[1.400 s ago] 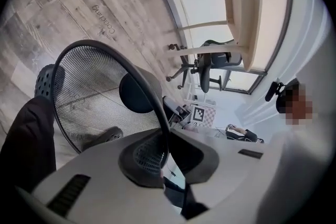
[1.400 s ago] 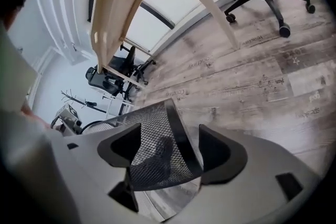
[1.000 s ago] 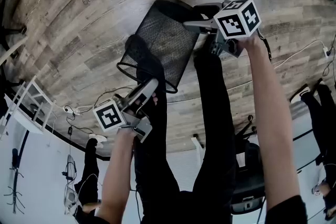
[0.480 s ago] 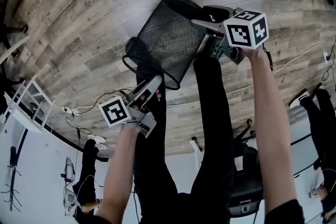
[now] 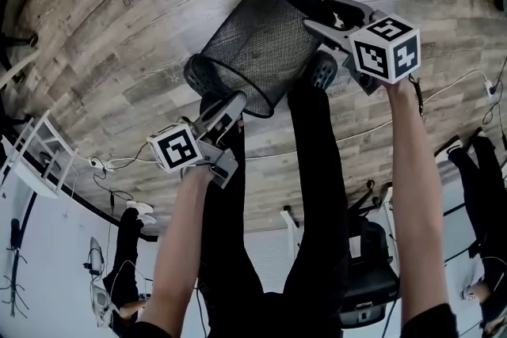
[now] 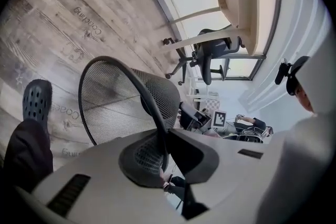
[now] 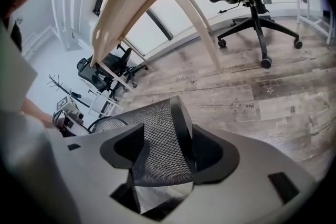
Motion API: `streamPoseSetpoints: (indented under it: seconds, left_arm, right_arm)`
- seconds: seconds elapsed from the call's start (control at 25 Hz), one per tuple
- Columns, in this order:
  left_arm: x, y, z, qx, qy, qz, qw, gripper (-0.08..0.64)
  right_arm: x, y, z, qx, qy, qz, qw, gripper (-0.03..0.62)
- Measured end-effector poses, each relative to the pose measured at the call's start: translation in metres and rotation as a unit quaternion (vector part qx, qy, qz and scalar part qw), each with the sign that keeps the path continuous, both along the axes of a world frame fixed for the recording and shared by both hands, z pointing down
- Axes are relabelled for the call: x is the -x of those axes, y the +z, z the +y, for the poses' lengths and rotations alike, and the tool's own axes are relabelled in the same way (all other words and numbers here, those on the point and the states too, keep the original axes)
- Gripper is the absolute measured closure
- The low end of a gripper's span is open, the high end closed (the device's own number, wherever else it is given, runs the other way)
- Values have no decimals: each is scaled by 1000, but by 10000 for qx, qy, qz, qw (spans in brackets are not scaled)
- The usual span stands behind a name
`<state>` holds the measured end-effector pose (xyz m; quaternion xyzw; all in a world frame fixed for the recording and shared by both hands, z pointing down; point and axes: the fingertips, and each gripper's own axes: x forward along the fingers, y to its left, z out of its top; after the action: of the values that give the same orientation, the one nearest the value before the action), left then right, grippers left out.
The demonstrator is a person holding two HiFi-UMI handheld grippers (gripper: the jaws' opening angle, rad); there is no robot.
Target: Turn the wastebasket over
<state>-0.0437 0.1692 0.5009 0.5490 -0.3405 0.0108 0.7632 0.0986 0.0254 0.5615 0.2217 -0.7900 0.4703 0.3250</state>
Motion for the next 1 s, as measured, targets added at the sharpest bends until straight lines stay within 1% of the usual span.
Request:
streamPoseSetpoints:
  seconds: [0.16, 0.28, 0.44, 0.64, 0.84, 1.0]
  left_arm:
    - [5, 13, -16, -196, -28, -70, 9998, 523]
    - [7, 19, -32, -418, -8, -133, 9990, 523]
    - [2, 31, -54, -633, 155, -77, 9978, 523]
    - [-12, 52, -75, -822, 308, 8, 9961, 515]
    - [-23, 77, -92, -1055, 465, 48, 9933, 513]
    - [-36, 94, -103, -1231, 465, 276, 9909, 514]
  right_arm:
    - [-10, -2, -5, -250, -30, 230, 9994, 291]
    - [-20, 1, -3, -218, 94, 249, 9994, 302]
    - [-36, 9, -4, -185, 437, 294, 9984, 302]
    - [-58, 16, -17, -403, 775, 525, 9948, 327]
    - [-73, 28, -30, -594, 738, 708, 9930, 327]
    - [-88, 39, -35, -608, 813, 789, 9917, 327]
